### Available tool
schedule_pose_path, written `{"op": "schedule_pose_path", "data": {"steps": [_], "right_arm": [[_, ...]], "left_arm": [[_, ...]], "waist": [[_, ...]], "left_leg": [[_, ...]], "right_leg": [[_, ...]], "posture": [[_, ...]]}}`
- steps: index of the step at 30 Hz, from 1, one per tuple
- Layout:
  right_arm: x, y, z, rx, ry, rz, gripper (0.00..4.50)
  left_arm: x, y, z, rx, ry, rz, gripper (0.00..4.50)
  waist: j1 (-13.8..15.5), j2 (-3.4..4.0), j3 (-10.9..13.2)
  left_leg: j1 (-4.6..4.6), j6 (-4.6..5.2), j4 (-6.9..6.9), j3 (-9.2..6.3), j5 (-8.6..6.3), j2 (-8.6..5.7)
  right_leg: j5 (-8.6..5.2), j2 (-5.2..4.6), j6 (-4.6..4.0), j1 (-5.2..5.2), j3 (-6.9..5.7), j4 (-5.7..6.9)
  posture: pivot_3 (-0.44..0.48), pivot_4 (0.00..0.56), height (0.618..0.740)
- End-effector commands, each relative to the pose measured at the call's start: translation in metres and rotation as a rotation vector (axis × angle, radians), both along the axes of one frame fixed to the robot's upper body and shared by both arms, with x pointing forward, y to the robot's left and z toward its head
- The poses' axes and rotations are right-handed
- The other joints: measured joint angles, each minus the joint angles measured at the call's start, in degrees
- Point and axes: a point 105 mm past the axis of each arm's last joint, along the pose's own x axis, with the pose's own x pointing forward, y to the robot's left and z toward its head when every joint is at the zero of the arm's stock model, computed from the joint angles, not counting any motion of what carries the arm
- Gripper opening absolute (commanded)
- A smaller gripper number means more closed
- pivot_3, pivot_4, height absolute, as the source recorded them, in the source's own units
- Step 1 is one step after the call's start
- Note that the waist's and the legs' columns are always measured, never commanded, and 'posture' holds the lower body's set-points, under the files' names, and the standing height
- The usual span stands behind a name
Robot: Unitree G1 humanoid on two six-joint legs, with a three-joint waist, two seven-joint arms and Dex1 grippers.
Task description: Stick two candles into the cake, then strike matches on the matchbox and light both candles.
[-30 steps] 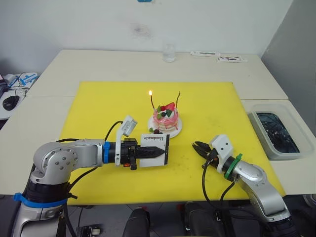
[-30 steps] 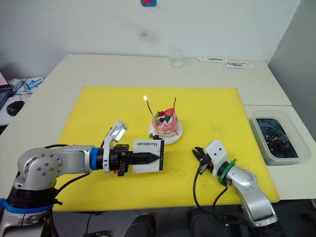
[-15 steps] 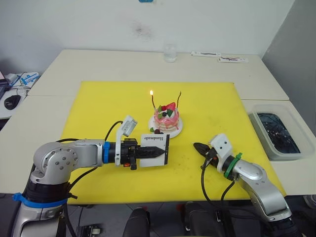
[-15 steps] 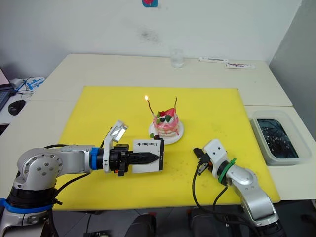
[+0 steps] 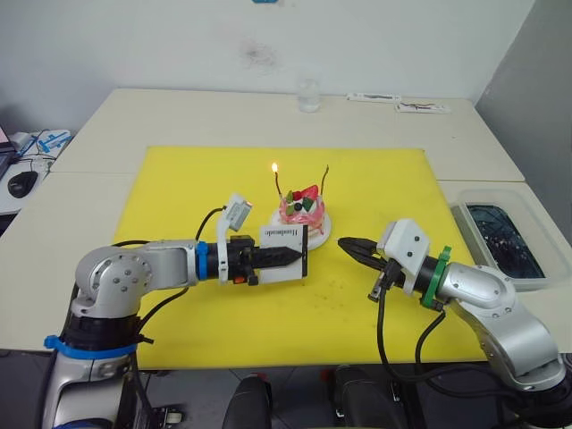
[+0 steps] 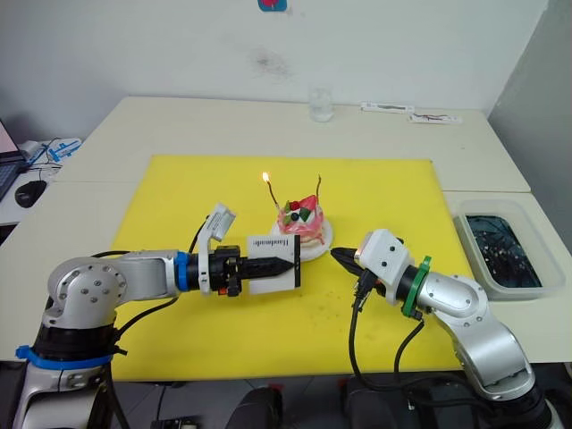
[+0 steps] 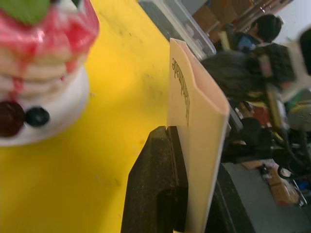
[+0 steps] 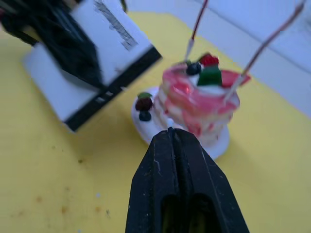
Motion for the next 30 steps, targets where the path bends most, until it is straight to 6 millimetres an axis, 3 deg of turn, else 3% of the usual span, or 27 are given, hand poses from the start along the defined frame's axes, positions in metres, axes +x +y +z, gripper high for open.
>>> {"op": "schedule_pose_path", "data": {"steps": [1, 11, 30], "right_arm": [[-0.014, 0.012, 0.012, -0.054, -0.053, 0.107, 0.03], [-0.016, 0.022, 0.003, -0.181, -0.081, 0.175, 0.03], [0.001, 0.03, -0.008, -0.217, -0.119, 0.151, 0.03]], "left_arm": [[0.005, -0.002, 0.009, -0.023, -0.022, 0.015, 0.0], [0.005, -0.006, 0.009, -0.042, 0.005, 0.004, 0.0], [-0.003, -0.009, 0.007, -0.035, 0.008, -0.028, 0.0]], "waist": [[0.01, 0.0, 0.0], [0.04, 0.0, 0.0], [0.07, 0.0, 0.0]], "left_leg": [[0.0, 0.0, 0.0, -0.01, 0.0, 0.0], [-0.03, 0.0, -0.02, -0.02, 0.0, 0.0], [-0.02, 0.0, -0.01, -0.03, 0.0, 0.0]], "right_leg": [[0.08, 0.0, 0.14, 0.0, -0.01, -0.01], [0.11, 0.0, 0.19, -0.02, -0.02, 0.0], [0.12, 0.0, 0.19, -0.02, -0.03, 0.0]], "posture": [[0.0, 0.15, 0.74], [0.0, 0.15, 0.74], [0.0, 0.15, 0.74]]}}
